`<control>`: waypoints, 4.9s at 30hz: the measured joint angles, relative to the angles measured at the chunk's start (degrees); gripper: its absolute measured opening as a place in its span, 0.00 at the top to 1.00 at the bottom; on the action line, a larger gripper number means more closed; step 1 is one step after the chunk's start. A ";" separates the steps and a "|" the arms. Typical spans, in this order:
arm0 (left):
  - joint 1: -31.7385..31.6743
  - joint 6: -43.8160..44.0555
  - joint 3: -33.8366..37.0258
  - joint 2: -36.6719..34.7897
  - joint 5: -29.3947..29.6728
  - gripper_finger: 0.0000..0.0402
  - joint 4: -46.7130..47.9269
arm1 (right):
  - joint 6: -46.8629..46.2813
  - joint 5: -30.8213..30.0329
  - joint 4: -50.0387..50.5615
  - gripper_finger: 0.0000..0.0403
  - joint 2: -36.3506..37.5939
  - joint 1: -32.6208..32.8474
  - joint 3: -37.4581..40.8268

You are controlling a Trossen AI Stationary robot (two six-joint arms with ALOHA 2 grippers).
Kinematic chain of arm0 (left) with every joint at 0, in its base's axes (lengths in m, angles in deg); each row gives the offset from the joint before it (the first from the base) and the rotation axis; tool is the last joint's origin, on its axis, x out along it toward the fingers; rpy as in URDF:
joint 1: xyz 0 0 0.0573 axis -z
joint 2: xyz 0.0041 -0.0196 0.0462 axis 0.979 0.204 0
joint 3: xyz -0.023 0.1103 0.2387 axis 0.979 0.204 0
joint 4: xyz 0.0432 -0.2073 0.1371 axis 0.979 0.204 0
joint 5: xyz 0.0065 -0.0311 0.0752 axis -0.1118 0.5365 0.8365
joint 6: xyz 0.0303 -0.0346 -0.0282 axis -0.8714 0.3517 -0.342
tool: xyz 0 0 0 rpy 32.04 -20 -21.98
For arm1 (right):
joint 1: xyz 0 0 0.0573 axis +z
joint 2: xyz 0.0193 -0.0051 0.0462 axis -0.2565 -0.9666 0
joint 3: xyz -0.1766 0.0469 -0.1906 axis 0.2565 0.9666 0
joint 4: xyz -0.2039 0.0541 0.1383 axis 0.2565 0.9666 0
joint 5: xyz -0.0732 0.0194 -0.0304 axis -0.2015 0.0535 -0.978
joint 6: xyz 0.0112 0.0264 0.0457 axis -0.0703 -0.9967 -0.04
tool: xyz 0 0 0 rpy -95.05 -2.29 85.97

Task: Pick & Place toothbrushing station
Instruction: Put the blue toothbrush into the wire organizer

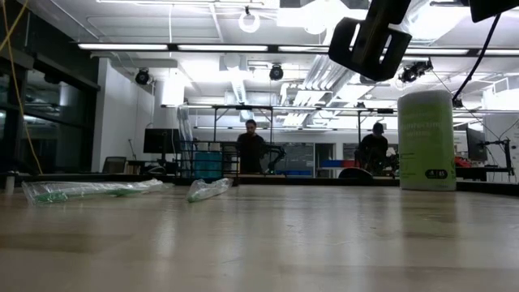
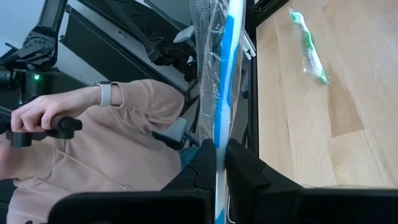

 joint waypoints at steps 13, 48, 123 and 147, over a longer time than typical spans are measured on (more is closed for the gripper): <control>0.00 3.12 0.00 0.26 -2.59 0.71 -1.34 | 1.27 0.86 0.27 0.98 0.00 -1.54 0.00; 0.02 7.47 0.00 0.26 -0.47 1.00 -1.47 | 1.69 1.95 0.36 0.98 0.00 -2.19 0.00; -53.00 47.41 -0.02 -12.74 32.21 1.00 10.31 | -2.88 -12.14 7.81 0.66 -0.02 2.80 0.02; -55.71 42.28 -4.39 -12.85 40.91 1.00 19.12 | -0.26 -12.17 7.83 0.66 -0.02 1.51 0.02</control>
